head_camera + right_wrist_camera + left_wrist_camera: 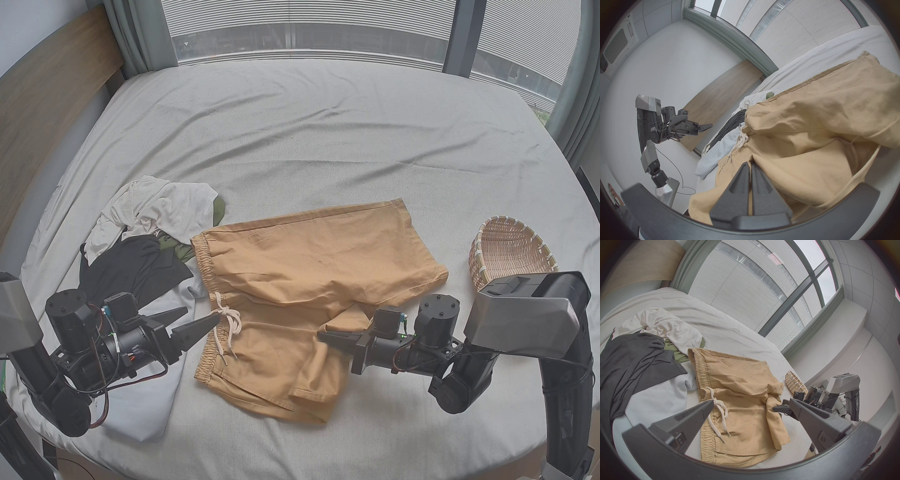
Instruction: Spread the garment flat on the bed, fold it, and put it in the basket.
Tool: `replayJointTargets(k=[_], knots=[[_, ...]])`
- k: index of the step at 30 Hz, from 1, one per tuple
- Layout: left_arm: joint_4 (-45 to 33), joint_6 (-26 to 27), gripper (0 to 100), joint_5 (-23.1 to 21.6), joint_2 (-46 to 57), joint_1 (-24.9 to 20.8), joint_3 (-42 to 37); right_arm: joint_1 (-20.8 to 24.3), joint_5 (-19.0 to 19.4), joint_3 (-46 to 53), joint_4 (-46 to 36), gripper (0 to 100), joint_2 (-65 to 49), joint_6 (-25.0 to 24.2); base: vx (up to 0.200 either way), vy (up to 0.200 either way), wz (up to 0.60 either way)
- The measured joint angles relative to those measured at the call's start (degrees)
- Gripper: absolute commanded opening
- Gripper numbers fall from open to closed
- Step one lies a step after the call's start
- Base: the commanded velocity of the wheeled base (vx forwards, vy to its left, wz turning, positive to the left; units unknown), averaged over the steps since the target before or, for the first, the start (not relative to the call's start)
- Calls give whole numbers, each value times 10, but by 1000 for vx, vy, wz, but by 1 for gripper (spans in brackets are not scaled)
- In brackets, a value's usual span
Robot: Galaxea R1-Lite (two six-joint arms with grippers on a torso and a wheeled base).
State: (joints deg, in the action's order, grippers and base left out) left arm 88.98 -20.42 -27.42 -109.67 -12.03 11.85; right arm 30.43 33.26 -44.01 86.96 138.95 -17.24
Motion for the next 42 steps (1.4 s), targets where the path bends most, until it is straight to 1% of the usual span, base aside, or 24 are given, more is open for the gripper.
replayJointTargets(k=[4,10,11,13,19,28,34,39,42], knots=[[0,0,100,0,0,0,1,4,-1,-11,-18,0,2,-1,0,0,0],[0,0,100,0,0,0,2,8,-1,-20,-21,0,3,-2,0,0,0],[0,0,100,0,0,0,2,9,-1,-19,-21,100,3,-2,0,0,0],[0,0,100,0,0,0,2,9,-7,-19,-18,100,3,-2,0,0,0],[0,0,100,0,0,0,1,10,-59,-12,7,100,-1,-2,0,0,0],[0,0,100,0,0,1,1,0,-68,57,13,100,-54,-1,0,0,0],[0,0,100,0,0,1,1,-20,-81,101,14,100,-89,1,0,0,0],[0,0,100,0,0,1,1,-40,-91,136,14,100,-111,15,0,0,0],[0,0,100,0,0,1,1,-63,-110,154,14,100,-121,21,0,0,0]])
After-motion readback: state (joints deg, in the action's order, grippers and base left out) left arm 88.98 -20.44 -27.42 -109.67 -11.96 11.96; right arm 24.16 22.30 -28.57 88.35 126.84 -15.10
